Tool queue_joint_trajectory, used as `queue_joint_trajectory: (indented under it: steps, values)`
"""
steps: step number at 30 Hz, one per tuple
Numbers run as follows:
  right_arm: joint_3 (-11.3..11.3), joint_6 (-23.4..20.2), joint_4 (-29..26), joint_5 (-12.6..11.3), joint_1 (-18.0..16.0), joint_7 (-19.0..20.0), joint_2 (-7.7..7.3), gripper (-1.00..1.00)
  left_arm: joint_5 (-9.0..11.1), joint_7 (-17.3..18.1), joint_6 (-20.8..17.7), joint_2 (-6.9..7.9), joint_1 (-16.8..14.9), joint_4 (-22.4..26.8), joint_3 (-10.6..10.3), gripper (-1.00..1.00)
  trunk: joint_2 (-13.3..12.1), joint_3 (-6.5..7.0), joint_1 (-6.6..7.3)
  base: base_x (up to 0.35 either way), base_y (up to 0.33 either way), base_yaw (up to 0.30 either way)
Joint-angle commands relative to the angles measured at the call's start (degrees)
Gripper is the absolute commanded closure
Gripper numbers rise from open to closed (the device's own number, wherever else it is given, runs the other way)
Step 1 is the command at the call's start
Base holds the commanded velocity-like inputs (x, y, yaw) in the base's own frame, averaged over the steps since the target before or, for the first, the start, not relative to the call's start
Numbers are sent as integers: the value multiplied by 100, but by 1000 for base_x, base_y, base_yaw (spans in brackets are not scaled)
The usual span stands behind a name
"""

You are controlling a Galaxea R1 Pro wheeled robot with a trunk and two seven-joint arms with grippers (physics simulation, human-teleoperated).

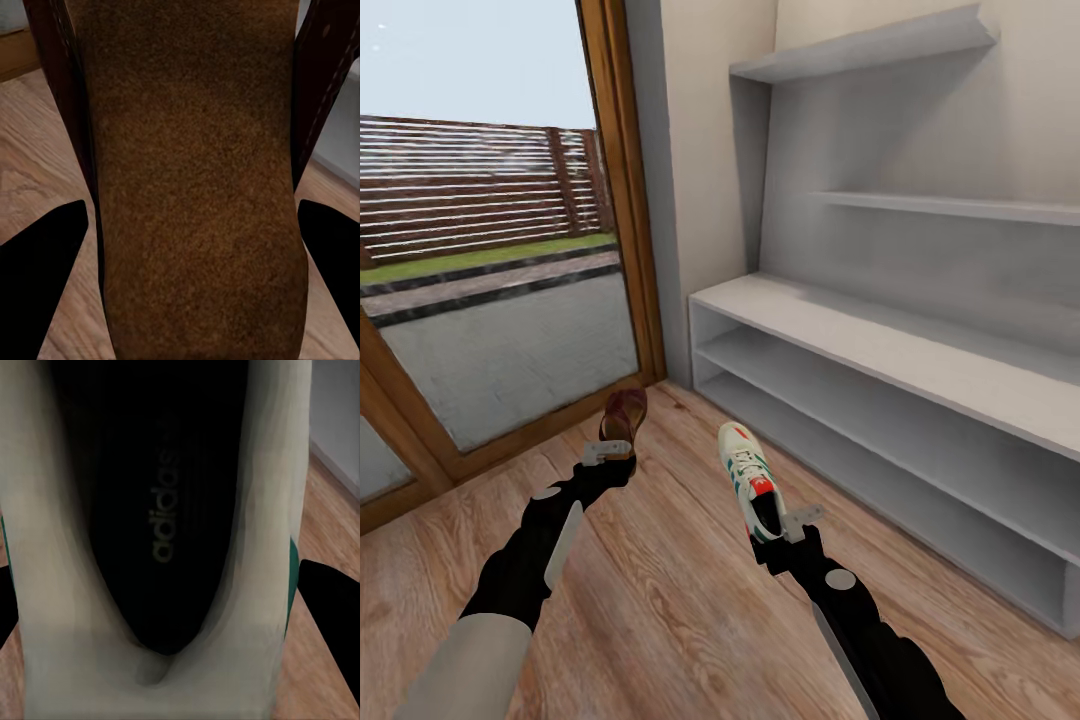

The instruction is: Pick up the two gym shoes and the two sandals from the corridor floor and place them onto the hallstand (shoe rack) in the corridor, making sure they are on the rack and not on the floor. Arrange them so the two gym shoes are next to each other and the two sandals are next to each other.

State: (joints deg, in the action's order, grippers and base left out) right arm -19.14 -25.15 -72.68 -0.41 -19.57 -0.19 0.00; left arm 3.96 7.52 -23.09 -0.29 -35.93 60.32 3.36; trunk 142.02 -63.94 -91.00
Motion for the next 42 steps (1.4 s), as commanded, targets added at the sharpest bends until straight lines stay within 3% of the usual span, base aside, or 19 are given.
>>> queue_joint_trajectory:
  steps: [1, 13, 32, 42]
  values:
    - [-2, -34, -9, -3, -3, 1, 0, 100, 44, 22, -38, -5, -2, 6, 16, 100, 2, -5, -1, 237, 279, -4]
    - [-2, -34, -10, -3, -3, 2, 0, 100, 52, 22, -38, -5, -2, 6, 16, 100, 2, -1, -1, 232, 285, -11]
    - [7, -34, -10, -3, -3, 2, 0, 100, 53, 22, -38, -3, -2, -2, 16, 100, 2, 94, -1, 180, 288, -199]
    - [7, -34, -10, -3, -3, 4, 0, 100, 53, 22, -38, -2, -2, -2, 16, 100, 2, 147, -1, 2, 31, -209]
